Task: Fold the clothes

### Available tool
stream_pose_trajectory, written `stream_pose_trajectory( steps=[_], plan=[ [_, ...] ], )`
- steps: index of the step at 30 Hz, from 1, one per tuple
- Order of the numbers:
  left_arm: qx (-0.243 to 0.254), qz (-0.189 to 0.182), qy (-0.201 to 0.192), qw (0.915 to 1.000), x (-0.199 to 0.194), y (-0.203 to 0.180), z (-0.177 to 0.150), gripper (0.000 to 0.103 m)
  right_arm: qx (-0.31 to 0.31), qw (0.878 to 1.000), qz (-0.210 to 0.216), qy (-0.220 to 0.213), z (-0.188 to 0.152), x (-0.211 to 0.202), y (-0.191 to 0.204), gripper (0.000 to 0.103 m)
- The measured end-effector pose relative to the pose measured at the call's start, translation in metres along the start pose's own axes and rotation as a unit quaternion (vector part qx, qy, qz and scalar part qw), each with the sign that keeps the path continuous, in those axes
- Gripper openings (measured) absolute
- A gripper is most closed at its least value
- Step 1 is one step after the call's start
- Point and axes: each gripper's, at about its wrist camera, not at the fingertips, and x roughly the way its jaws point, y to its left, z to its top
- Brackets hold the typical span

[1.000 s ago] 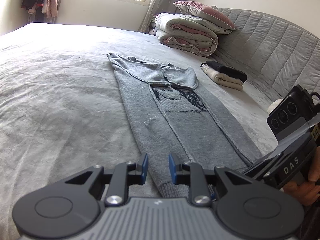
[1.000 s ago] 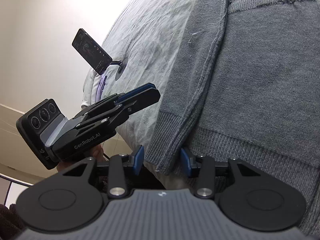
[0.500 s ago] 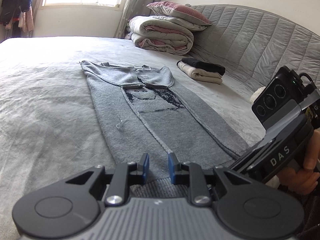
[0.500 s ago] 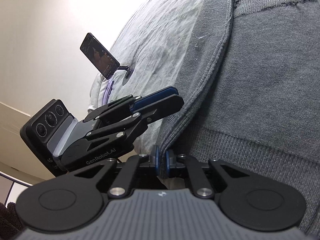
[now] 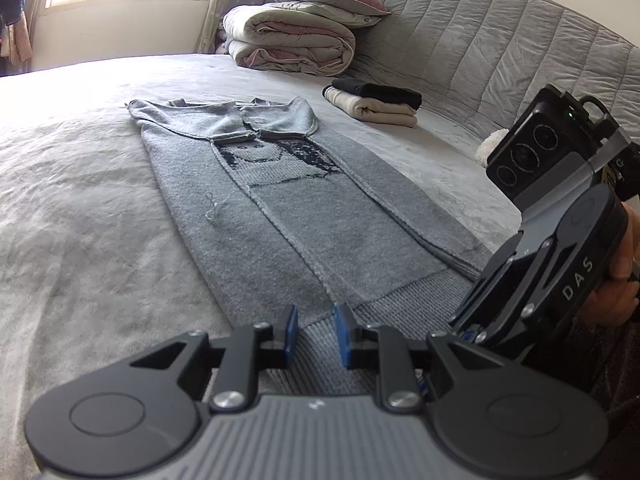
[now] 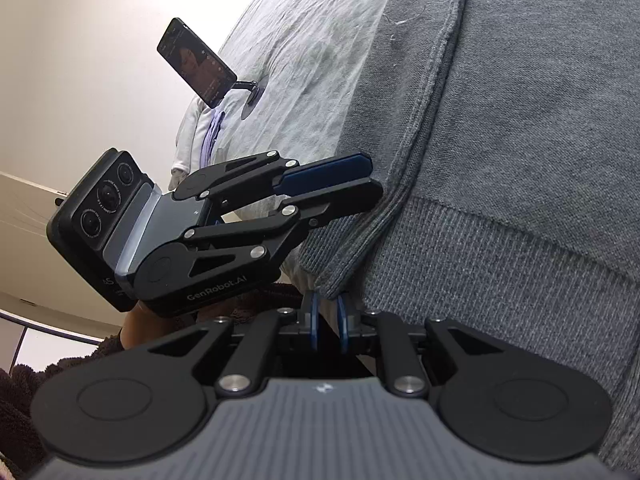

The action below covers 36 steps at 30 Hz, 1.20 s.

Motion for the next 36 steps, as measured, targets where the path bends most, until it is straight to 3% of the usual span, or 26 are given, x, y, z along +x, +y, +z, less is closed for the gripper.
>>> stream_pose_trajectory(
  steps=[2,4,10,17,22,27,36],
  plan=[
    [0.007,-0.013,0.005,0.9999,-0.004,-0.001,-0.001,0.021,-0.007,1.000,0.002,0.000,-0.001,-0.005,0.001,0.025],
    [0.011,-0.031,0.014,0.9993,-0.007,-0.002,-0.003,0.021,-0.015,1.000,0.001,-0.006,-0.003,-0.013,0.002,0.050],
    [0.013,-0.083,0.034,0.9959,-0.016,-0.002,-0.002,0.032,-0.027,0.999,-0.010,-0.037,-0.005,-0.040,0.000,0.051],
    [-0.088,-0.081,0.001,0.9928,-0.027,0.027,0.011,0.059,-0.004,0.994,-0.038,-0.098,-0.005,-0.079,-0.018,0.052],
    [-0.178,-0.068,0.012,0.9815,-0.023,0.057,0.015,0.066,0.018,0.989,-0.056,-0.139,-0.010,-0.111,-0.038,0.057],
    [-0.208,-0.044,0.051,0.9757,-0.012,0.070,0.014,0.070,0.043,0.982,-0.077,-0.166,-0.015,-0.136,-0.058,0.059],
    [-0.235,-0.089,0.073,0.9652,-0.009,0.082,0.009,0.082,0.085,0.979,-0.073,-0.172,-0.031,-0.166,-0.091,0.062]
  ],
)
